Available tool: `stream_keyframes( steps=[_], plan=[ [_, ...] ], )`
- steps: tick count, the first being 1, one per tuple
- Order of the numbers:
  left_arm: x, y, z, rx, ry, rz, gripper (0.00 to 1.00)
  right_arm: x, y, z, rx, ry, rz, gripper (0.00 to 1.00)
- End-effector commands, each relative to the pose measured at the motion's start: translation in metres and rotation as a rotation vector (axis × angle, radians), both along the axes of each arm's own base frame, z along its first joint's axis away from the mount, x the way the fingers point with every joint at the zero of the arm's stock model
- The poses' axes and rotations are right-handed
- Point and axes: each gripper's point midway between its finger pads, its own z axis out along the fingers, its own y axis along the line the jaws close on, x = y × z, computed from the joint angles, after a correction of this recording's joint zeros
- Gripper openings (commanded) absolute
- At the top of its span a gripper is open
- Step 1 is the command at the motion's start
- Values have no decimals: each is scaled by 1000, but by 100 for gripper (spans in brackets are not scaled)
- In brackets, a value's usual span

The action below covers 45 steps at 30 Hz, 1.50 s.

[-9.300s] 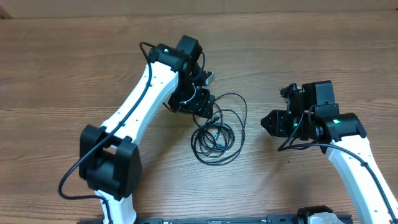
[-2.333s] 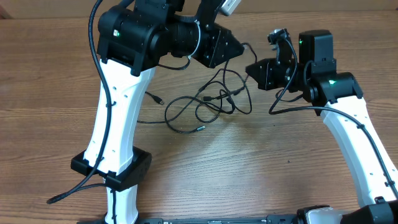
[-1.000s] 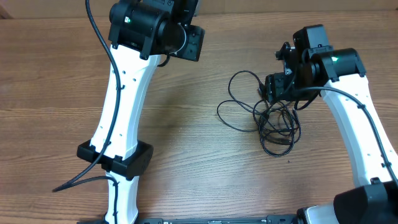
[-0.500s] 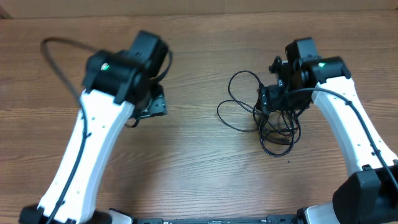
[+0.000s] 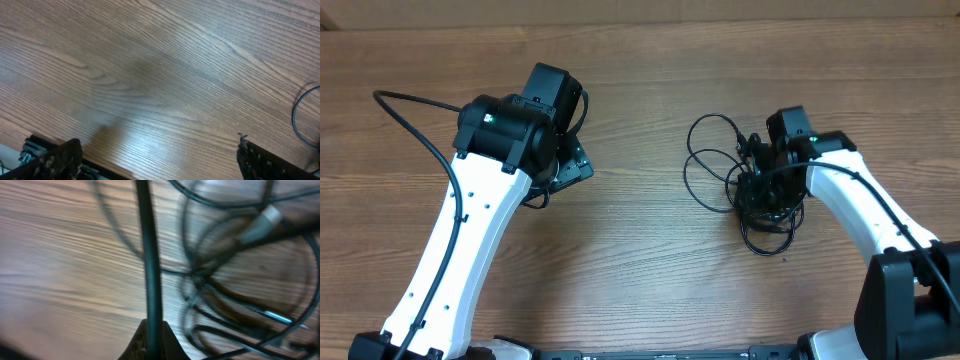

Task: Untangle cables

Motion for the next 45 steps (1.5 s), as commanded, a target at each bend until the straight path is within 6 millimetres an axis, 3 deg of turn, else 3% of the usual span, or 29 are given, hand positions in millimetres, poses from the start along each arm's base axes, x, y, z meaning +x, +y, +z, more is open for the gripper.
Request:
stream_keyframes(
  steps=[1,2,4,8,10,13,16,20,24,29,32,34,36,39,41,45],
  plan=[
    [-1,0,-4,0,7,11,98,37,53,97,319,-158,80,4],
    [0,0,-4,0,7,8,98,41,60,119,369,-192,107,4],
    [1,0,-3,1,4,1,98,55,72,183,452,-316,157,4],
    [1,0,-3,4,1,-2,98,76,74,304,475,-650,218,4],
    [2,0,-3,3,-2,-3,98,80,68,352,442,-809,218,4],
    [5,-1,-3,1,-12,-15,98,70,65,416,445,-1003,244,4],
    [6,-2,-2,-2,-18,-16,98,62,62,447,438,-1106,251,4],
    [6,-2,-2,-1,-17,-18,98,85,32,446,264,-1154,98,4],
    [6,-2,-2,1,-16,-24,98,116,-32,455,-9,-1229,-251,4],
    [6,-2,-2,1,-16,-24,98,120,-88,462,-264,-1270,-477,4],
    [6,-2,-3,1,-16,-24,98,116,-128,464,-326,-1259,-666,4],
    [6,-2,-3,1,-15,-24,98,112,-175,463,-333,-1239,-850,4],
    [5,-2,-3,0,-11,-24,98,108,-204,460,-348,-1221,-933,4],
    [5,-2,-3,-1,-12,-24,98,101,-254,446,-416,-1165,-1029,4],
    [5,-2,-3,-1,-11,-25,98,89,-299,415,-503,-1040,-1114,4],
    [5,-2,-3,-1,-12,-24,98,80,-340,358,-550,-822,-1229,4]
  ],
)
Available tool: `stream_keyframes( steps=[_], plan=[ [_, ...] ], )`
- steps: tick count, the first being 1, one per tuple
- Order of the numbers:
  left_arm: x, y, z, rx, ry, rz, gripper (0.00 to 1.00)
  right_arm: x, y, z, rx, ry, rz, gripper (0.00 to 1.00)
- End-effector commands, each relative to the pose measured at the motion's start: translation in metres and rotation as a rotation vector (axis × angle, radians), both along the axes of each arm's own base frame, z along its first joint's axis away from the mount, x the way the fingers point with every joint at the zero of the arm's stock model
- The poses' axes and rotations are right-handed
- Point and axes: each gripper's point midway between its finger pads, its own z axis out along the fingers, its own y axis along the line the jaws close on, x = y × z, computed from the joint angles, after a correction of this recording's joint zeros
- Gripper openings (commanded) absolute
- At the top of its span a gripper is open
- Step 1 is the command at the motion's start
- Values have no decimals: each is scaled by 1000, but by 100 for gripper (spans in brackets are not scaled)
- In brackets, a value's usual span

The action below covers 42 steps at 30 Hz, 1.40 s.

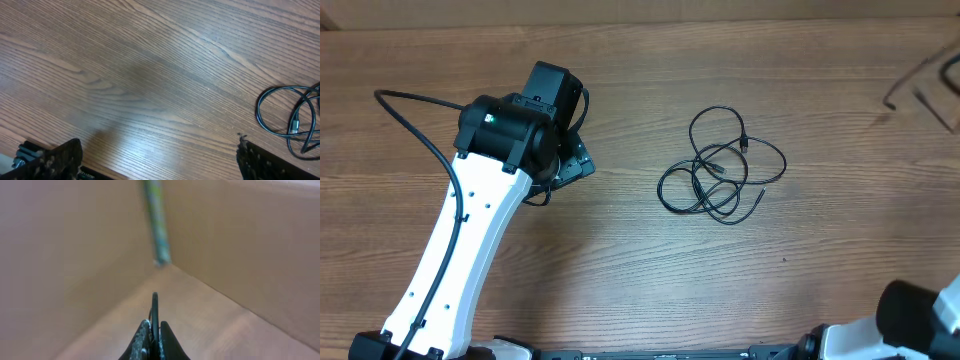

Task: Untangle cables

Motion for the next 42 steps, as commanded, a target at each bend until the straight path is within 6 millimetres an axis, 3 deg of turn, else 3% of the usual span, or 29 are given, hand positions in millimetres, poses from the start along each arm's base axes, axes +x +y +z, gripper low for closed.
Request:
stream_keyframes(
  steps=[1,6,10,11,12,14,16,18,21,24,25,27,28,32,33,39,42],
  plan=[
    [-1,0,-2,7,11,-20,98,1,-37,-52,112,106,-126,4],
    [-1,0,-2,7,12,-20,98,7,-64,-130,244,293,-202,4],
    [-2,0,-2,8,14,-20,97,19,-68,-158,290,337,-185,5],
    [-2,0,-3,8,15,-20,97,23,-67,-161,301,333,-172,21],
    [-2,0,-3,8,16,-20,97,26,-66,-162,308,326,-162,45],
    [-2,0,-3,8,16,-20,97,30,-61,-163,332,316,-134,68],
    [-2,0,-3,8,16,-20,97,36,-50,-166,374,313,-71,81],
    [-2,0,-2,8,14,-20,97,33,-40,-172,420,336,-45,88],
    [-1,1,-2,14,14,-31,96,32,-7,-183,484,420,133,95],
    [0,2,-2,23,8,-43,96,28,47,-192,549,529,392,100],
    [1,2,-2,27,7,-42,96,27,57,-193,561,546,429,100],
    [2,4,-1,38,-2,-41,97,34,100,-198,582,582,594,100],
    [3,4,-1,36,-5,-40,97,36,111,-200,575,600,630,100],
    [4,4,-1,36,-8,-41,97,36,170,-235,542,761,797,100],
    [4,4,-1,36,-8,-41,97,32,182,-254,507,844,805,100],
    [4,4,-1,40,-6,-59,97,22,210,-326,429,1025,841,100],
    [4,4,-1,39,-6,-58,97,29,215,-366,345,1038,876,100]
  ],
)
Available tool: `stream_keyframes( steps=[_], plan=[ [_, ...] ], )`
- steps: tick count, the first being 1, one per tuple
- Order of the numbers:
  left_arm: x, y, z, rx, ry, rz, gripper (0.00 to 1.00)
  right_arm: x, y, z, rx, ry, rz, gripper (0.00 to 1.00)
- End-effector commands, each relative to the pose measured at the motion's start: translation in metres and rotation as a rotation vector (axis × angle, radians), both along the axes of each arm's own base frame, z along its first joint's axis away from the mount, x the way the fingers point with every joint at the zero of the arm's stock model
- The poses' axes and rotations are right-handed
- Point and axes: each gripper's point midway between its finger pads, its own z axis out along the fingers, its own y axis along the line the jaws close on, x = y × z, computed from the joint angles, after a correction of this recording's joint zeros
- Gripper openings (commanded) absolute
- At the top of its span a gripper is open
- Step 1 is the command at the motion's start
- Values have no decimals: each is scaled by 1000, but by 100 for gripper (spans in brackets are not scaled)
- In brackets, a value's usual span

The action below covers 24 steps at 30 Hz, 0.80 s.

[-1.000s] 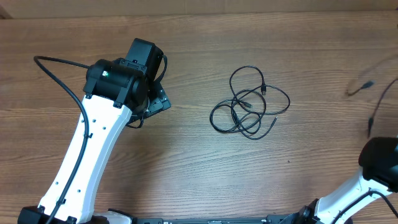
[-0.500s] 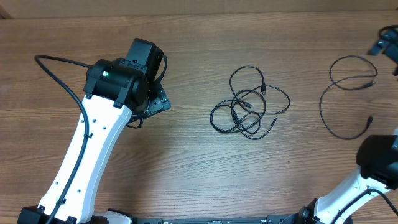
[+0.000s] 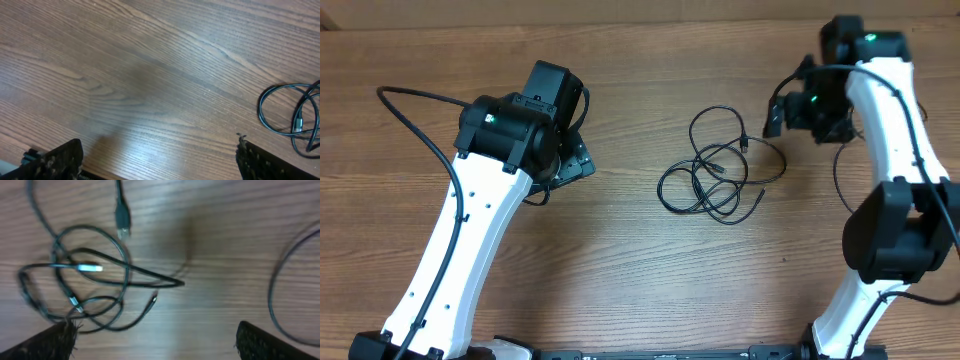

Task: Untangle cables

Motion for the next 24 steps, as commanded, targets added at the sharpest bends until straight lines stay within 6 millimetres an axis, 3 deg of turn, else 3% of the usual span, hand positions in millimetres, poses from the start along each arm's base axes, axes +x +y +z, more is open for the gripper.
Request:
stream_keyframes(
  steps=[1,6,7,9,10,11,12,13,14,17,18,19,21,22,24],
  plan=[
    [1,3,-1,25,1,-16,97,2,-1,-29,-61,-24,77,100],
    [1,3,-1,26,0,-22,97,0,25,-78,-7,-75,239,93],
    [2,3,-1,25,-1,-22,97,-2,27,-83,-6,-72,244,87],
    [2,3,-1,25,-1,-22,97,-5,32,-86,10,-66,249,65],
    [1,2,-1,23,-1,-23,97,-5,36,-85,33,-69,251,24],
    [2,2,-1,23,-1,-23,97,-7,37,-81,41,-61,250,4],
    [2,2,-1,23,-1,-23,97,-8,37,-72,42,-50,239,4],
    [1,2,-1,23,-1,-23,97,-4,38,-52,44,-56,232,4],
    [2,2,-1,22,-1,-23,97,5,46,-17,88,-104,236,4],
    [2,2,-1,21,-2,-23,97,20,74,56,244,-237,259,4],
    [2,2,-1,22,-2,-23,97,25,94,104,360,-330,288,4],
    [2,2,-1,22,-1,-23,97,27,101,126,403,-379,304,4],
    [2,2,-1,22,-2,-23,97,27,121,190,528,-523,365,4],
    [2,2,-1,22,-2,-23,97,26,126,209,562,-571,388,4],
    [2,2,-1,22,-2,-23,97,17,138,268,643,-715,465,4]
  ],
)
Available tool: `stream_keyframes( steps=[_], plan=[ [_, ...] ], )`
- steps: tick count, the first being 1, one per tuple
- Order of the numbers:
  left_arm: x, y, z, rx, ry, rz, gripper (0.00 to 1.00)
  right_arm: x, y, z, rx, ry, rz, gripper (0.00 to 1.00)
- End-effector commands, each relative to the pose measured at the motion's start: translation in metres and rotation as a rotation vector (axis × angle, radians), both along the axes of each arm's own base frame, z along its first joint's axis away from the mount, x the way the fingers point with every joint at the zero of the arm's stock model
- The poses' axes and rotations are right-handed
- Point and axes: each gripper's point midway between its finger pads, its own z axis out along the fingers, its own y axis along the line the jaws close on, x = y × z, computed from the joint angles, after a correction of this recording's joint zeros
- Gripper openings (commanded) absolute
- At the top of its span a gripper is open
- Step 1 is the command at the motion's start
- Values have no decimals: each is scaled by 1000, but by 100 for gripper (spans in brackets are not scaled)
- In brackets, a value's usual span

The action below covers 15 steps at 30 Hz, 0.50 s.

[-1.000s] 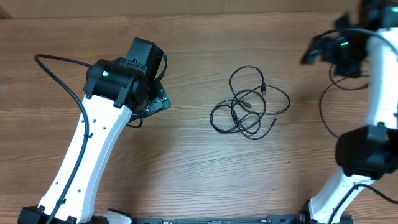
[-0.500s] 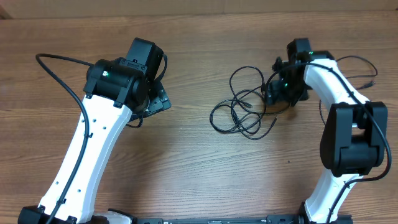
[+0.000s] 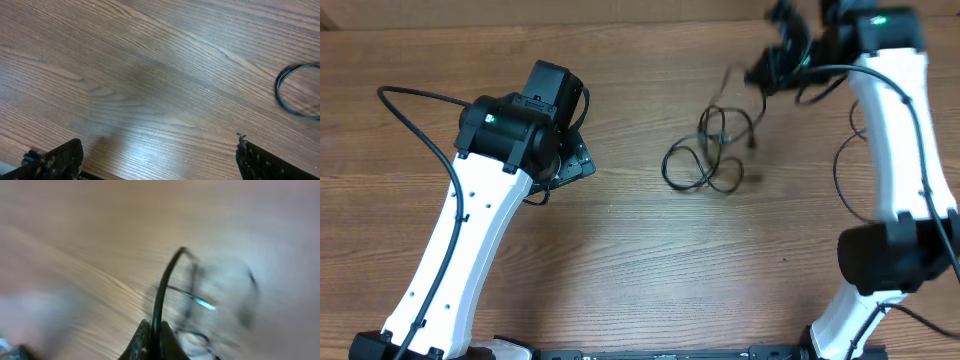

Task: Untangle cables

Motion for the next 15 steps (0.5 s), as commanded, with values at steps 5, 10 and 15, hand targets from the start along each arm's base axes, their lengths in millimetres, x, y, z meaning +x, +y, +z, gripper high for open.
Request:
stream_keyframes(
  steps=[5,10,15],
  plan=[
    [2,2,0,20,-4,-16,98,-55,46,167,319,-391,265,4],
    [2,2,0,21,-4,-20,97,-40,44,211,351,-552,222,4],
    [2,2,0,22,-2,-28,97,9,-3,199,149,-577,-136,4]
  ],
)
